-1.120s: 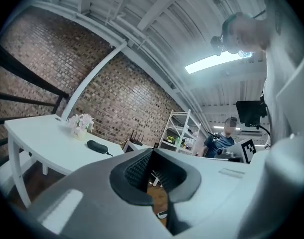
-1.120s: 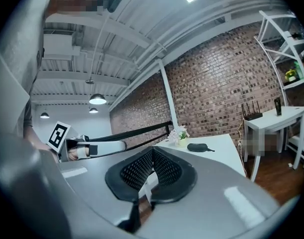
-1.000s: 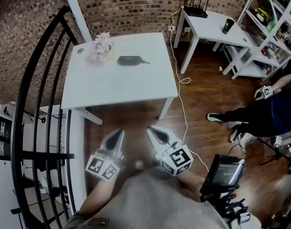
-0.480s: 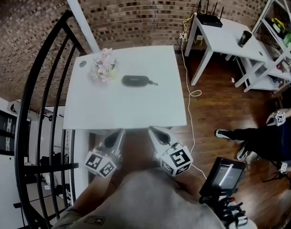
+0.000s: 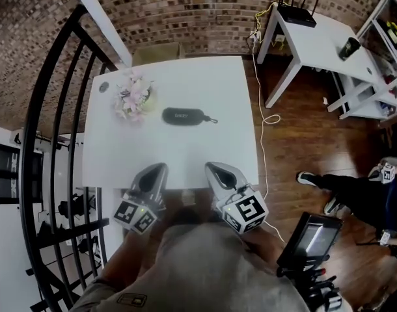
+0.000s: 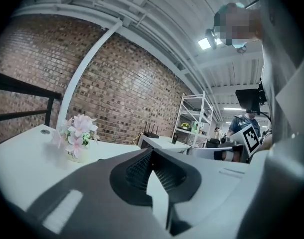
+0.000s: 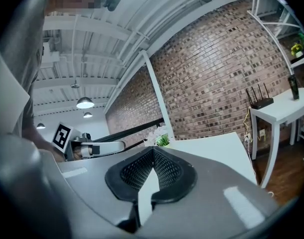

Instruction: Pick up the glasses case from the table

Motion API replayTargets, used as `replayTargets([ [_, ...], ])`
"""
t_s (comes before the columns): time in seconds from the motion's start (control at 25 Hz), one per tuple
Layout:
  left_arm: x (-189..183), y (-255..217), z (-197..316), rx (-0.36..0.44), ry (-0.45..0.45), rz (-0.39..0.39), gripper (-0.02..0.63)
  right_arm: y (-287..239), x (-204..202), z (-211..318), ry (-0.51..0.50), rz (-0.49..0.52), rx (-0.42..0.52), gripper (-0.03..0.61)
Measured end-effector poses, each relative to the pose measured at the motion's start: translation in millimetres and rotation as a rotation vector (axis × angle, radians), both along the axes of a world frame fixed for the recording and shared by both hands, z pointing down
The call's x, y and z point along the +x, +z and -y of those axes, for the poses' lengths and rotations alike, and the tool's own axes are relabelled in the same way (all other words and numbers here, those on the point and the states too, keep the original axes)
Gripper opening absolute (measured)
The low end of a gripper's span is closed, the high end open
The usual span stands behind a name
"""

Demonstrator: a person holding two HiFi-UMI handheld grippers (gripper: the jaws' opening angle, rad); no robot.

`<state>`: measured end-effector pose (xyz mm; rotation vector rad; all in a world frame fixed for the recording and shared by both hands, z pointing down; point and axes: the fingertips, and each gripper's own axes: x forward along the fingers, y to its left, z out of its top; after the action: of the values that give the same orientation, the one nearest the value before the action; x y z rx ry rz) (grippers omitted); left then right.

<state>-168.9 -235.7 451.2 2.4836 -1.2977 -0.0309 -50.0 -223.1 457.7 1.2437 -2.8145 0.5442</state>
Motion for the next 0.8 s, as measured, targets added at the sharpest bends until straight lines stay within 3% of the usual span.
replayTargets([
  [0.2, -11, 12, 30, -0.03, 0.044, 0.009, 0.0, 13, -7, 18, 0.042, -0.036, -0.048, 0.012],
  [0.36, -19, 23, 67, -0.002, 0.108, 0.066, 0.0, 26, -12, 42, 0.083, -0.064, -0.057, 0.012],
  [0.6, -20, 56, 117, 0.009, 0.237, 0.194, 0.0, 45, -24, 76, 0.123, -0.09, -0.085, 0.012],
  [0.8, -10, 95, 144, 0.006, 0.373, 0.35, 0.002, 68, -21, 86, 0.183, -0.087, -0.153, 0.012],
])
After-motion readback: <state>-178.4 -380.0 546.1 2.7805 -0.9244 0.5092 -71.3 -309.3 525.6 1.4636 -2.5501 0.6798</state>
